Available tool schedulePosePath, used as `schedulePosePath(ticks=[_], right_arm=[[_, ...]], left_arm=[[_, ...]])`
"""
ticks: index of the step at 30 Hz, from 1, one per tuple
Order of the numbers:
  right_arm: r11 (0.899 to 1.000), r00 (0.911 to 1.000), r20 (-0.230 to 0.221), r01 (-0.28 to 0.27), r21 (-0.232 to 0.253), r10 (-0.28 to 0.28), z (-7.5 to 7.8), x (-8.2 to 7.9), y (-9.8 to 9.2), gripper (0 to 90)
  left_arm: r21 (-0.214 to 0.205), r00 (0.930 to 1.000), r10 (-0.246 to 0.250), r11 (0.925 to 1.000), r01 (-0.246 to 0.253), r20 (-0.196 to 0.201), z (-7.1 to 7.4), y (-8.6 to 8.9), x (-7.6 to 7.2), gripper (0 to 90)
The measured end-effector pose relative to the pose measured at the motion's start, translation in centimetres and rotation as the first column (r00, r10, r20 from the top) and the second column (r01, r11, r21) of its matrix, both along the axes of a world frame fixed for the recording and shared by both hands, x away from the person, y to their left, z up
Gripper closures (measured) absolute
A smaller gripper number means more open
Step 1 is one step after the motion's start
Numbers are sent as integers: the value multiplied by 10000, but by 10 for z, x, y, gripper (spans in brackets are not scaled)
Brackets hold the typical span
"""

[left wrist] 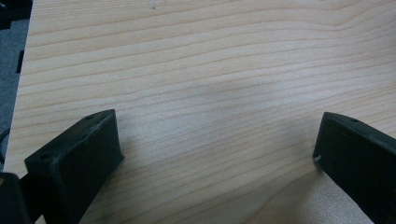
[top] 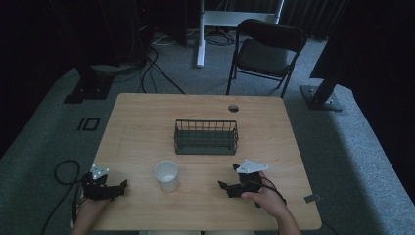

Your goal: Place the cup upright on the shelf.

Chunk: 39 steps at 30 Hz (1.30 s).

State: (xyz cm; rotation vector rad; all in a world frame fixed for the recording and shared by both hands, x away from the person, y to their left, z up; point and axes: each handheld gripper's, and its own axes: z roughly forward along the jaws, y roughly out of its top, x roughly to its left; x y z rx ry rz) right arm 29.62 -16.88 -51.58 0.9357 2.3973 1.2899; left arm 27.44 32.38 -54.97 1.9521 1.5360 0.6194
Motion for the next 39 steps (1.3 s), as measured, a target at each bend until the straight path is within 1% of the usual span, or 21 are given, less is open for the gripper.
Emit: schedulePosePath(ticks=[2, 3, 4, 7, 14, 15, 17, 20, 23, 28, 32, 35, 37, 39], right_arm=[[10000, 10000, 12, -85, -28, 85, 0, -1, 2, 126], [9999, 9999, -13, -135, 63, 135, 0, -1, 5, 126], [9996, 9996, 28, -276, 35, 276, 1, -2, 10, 126], [9992, 9993, 61, -376, 135, 375, 1, -2, 14, 126], [9962, 9963, 131, -847, 185, 844, 1, -4, 35, 126], [9962, 9963, 131, -847, 185, 844, 1, -4, 35, 126], [9950, 9952, 175, -971, 216, 967, 1, -4, 40, 126], [9946, 9947, 176, -1017, 226, 1013, 1, -4, 42, 126], [9906, 9907, 220, -1349, 229, 1344, -2, -7, 49, 126], [9880, 9882, 315, -1511, 311, 1502, 0, -7, 58, 126], [9844, 9843, 411, -1730, 308, 1717, 2, -7, 67, 126], [9801, 9800, 457, -1954, 338, 1938, 3, -7, 74, 126], [9771, 9764, 523, -2111, 274, 2094, 3, -8, 79, 126], [9742, 9738, 555, -2226, 370, 2204, 4, -8, 84, 126]], left_arm=[[-1, 10000, 1, 10000, -1, 2, 0, 0, 0, 9], [-1, 10000, 0, 10000, 0, 1, 0, 0, 0, 9], [-3, 10000, 0, 10000, 0, 1, 0, 0, 0, 9], [0, 10000, 0, 10000, 0, 1, 0, 0, 0, 9], [-3, 10000, 1, 10000, -1, 2, 0, 0, 0, 9], [-3, 10000, 1, 10000, -1, 2, 0, 0, 0, 9], [1, 10000, -1, 10000, 1, 0, 0, 0, 0, 9], [-5, 10000, 4, 10000, -4, 1, 0, 0, 0, 9], [-3, 10000, 1, 10000, -1, -1, 0, 0, 0, 9], [-2, 10000, 2, 10000, -2, 1, 0, 0, 0, 9], [-1, 10000, 0, 10000, 0, 2, 0, 0, 0, 9], [-5, 10000, 2, 10000, -2, 2, 0, 0, 0, 9], [-4, 10000, -1, 10000, 1, 1, 0, 0, 0, 9], [-2, 10000, 1, 10000, -1, 2, 0, 0, 0, 9]])
